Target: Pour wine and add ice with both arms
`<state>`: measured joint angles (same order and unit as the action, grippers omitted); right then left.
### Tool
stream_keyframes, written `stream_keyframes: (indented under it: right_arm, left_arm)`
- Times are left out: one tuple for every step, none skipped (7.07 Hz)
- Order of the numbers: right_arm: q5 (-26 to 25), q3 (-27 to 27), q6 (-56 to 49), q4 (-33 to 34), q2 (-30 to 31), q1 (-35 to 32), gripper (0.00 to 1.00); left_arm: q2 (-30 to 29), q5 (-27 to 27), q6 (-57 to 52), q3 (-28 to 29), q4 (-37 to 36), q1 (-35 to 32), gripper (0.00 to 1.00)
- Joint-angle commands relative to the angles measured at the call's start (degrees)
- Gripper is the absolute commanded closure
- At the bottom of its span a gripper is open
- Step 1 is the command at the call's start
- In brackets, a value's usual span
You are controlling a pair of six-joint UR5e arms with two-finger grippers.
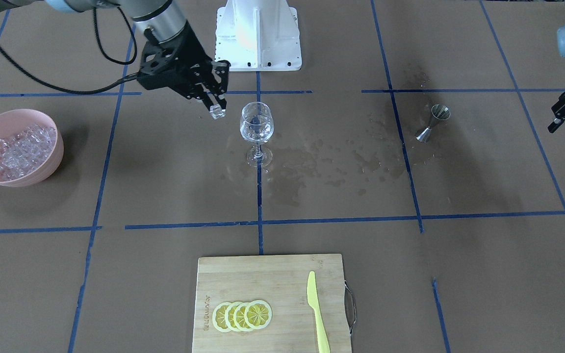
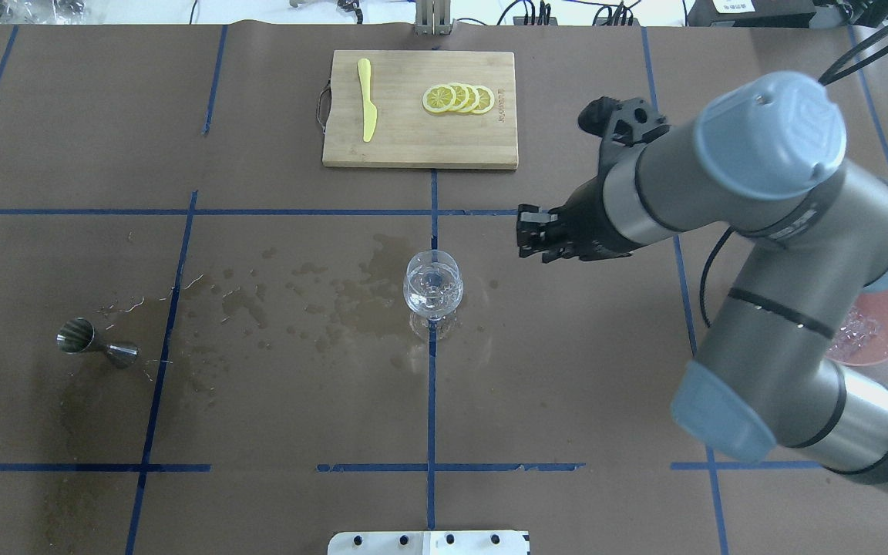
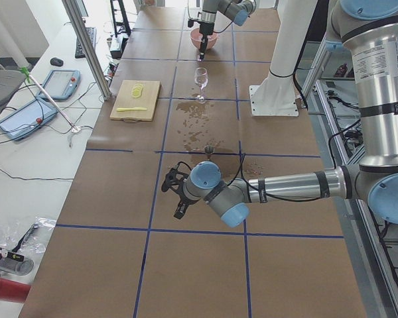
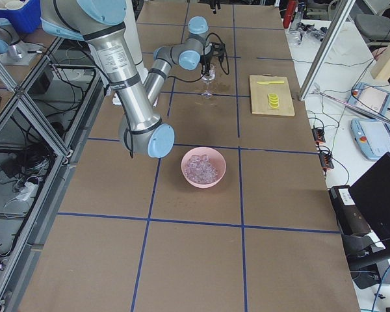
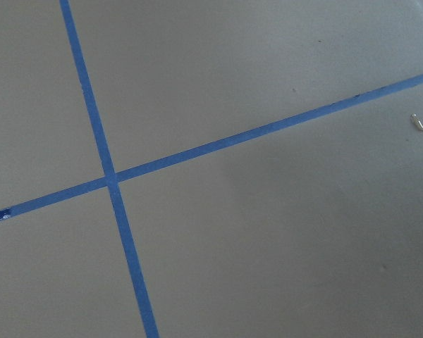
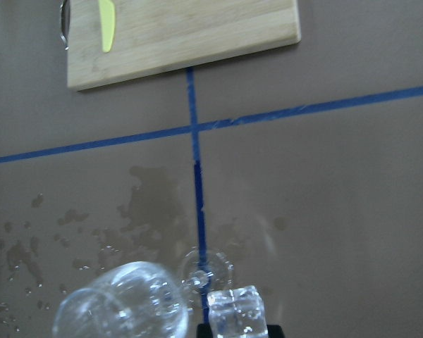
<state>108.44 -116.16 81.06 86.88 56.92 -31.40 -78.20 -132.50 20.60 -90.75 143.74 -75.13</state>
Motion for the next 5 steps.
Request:
stream_keyframes:
  right_arm:
    - [-2.4,1.3,2.5,1.9,-4.0,2.9,1.00]
    - [-2.4,1.4,2.5,1.9,-4.7,2.9,1.00]
    - [-2.4,3.1,2.6,1.9,-6.2,2.9,1.00]
    - [-2.4,4.0,2.5,1.6,-6.2,2.9,1.00]
    - [-2.6,4.2,2.5,1.6,-6.4,2.8,1.00]
  left_arm:
    - [-0.6,-0.5,0.0,-0.1,-0.5,-0.5,0.00]
    - [-0.5,-0.4,0.1,-0.2,-0.3,-0.5,0.00]
    - [-0.2,-0.3,0.1,-0.2,-0.2,-0.5,0.00]
    - [-0.1,-0.2,0.1,-0.1,-0.1,-0.5,0.00]
    - [0.0,-0.2,0.1,-0.2,0.0,-0.5,0.00]
